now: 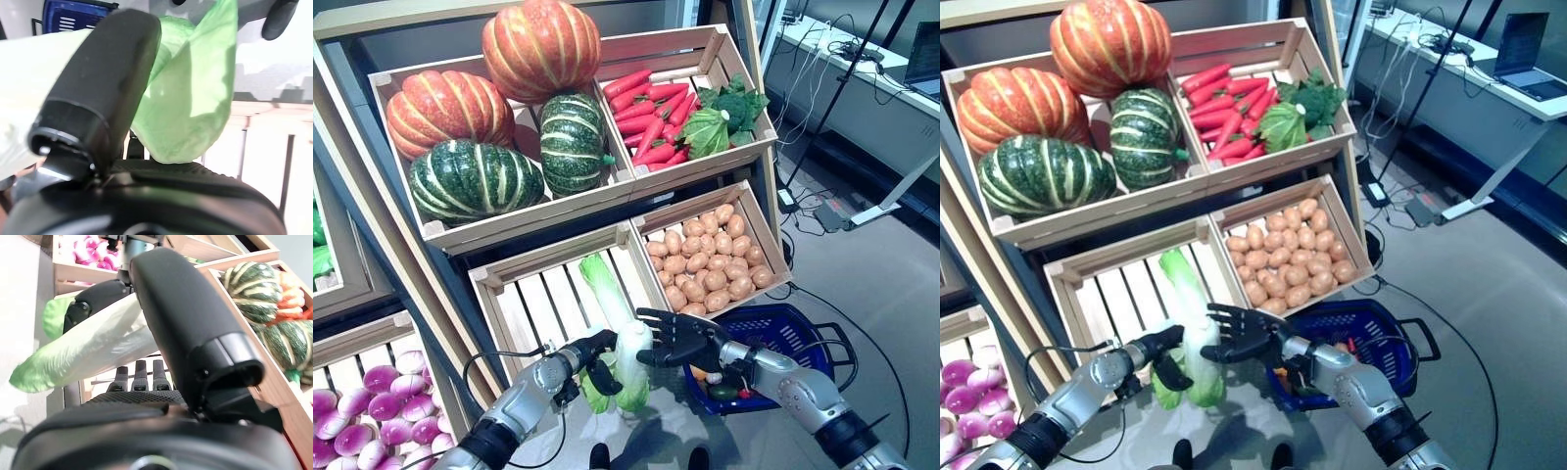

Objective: Put vegetables into the basket

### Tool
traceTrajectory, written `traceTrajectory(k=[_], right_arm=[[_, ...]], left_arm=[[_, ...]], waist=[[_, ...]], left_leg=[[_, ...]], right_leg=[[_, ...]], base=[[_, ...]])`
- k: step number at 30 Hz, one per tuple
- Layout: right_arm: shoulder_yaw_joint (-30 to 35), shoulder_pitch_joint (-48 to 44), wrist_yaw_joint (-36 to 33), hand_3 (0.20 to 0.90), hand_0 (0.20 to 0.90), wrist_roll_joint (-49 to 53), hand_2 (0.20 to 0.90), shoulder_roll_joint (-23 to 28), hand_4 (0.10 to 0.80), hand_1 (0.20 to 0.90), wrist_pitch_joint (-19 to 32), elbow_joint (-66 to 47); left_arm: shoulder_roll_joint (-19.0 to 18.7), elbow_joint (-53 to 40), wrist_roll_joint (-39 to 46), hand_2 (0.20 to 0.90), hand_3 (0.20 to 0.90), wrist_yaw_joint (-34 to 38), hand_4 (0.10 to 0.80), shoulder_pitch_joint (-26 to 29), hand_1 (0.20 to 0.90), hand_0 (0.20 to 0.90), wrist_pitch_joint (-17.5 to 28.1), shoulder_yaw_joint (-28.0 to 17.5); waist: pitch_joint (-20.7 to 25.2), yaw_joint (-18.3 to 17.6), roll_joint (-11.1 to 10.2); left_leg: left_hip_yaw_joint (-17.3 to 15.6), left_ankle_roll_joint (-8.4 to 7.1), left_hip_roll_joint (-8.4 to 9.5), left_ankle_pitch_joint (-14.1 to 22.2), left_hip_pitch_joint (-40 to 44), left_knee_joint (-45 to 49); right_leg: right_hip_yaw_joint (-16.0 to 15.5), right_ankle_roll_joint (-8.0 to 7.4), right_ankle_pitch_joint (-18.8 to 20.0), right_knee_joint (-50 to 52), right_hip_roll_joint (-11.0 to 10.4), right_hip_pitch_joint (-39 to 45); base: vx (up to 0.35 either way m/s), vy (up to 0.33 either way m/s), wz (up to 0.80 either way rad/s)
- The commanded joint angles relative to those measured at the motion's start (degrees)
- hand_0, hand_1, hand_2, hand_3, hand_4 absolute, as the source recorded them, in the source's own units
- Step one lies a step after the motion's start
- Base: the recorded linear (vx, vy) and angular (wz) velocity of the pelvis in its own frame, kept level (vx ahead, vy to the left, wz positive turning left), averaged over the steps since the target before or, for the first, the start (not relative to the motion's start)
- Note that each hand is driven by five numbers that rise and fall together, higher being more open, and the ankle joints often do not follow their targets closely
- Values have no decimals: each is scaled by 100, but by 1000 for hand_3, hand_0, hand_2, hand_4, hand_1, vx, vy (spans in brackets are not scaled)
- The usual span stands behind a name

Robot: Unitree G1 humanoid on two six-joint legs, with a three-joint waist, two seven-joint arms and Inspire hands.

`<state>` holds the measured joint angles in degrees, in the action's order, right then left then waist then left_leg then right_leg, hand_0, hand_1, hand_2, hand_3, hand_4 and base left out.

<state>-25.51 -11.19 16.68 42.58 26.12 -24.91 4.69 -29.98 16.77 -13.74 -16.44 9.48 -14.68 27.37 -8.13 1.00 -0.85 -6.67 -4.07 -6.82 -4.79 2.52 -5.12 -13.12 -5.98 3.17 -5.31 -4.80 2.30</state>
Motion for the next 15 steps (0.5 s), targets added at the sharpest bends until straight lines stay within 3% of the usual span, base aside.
traceTrajectory(k=[1, 15], right_arm=[[-44, -604, -159, 900, 900, 26, 900, -368, 800, 900, 609, -782], [-113, -523, -888, 900, 900, 140, 900, -766, 800, 900, 895, -624]], left_arm=[[-21, -130, -79, 300, 300, 212, 400, 907, 300, 300, 45, 63], [126, -174, 113, 300, 300, 160, 400, 937, 300, 300, -275, 18]], waist=[[211, 2, -116], [213, 21, -71]], left_leg=[[218, -61, 78, 358, 111, 12], [202, -44, 95, 376, 109, 12]], right_leg=[[84, -244, 12, 31, -174, 136], [76, -234, 7, 31, -212, 127]], base=[[0, 0, 0], [0, 0, 0]])
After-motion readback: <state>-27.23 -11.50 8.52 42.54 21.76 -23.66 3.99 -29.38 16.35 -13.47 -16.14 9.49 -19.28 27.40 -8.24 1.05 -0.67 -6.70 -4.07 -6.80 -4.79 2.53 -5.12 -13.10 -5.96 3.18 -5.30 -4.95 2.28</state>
